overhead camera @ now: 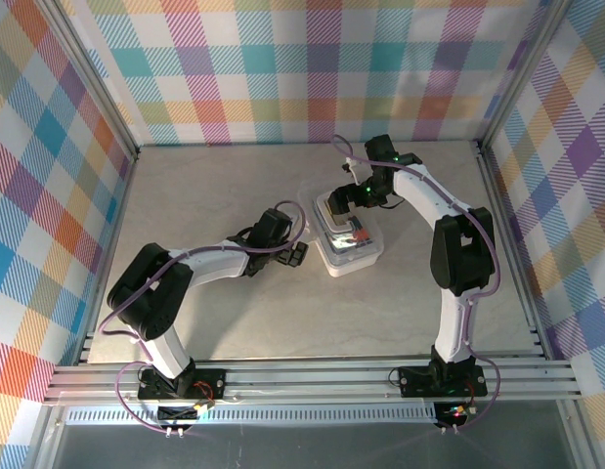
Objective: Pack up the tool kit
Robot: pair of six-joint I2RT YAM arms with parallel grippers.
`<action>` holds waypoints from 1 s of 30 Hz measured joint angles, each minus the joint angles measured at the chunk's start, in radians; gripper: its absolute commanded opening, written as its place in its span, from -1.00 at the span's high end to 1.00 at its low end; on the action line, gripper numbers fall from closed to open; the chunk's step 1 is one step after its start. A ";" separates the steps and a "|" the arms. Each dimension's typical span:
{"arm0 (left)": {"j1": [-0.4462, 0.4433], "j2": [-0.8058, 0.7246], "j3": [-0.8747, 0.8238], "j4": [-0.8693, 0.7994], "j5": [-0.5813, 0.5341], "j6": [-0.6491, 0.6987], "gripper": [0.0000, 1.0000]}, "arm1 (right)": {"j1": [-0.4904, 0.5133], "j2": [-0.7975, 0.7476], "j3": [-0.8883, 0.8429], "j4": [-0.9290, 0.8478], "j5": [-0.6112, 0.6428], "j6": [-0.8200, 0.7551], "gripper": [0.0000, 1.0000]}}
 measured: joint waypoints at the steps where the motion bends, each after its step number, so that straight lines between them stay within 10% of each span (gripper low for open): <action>1: 0.000 -0.001 0.003 -0.005 0.000 0.000 -0.99 | 0.000 0.000 0.000 0.002 0.000 0.000 -0.98; 30: -0.001 -0.016 0.084 -0.041 0.054 0.014 -1.00 | 0.000 -0.001 -0.002 0.003 -0.002 0.000 -0.98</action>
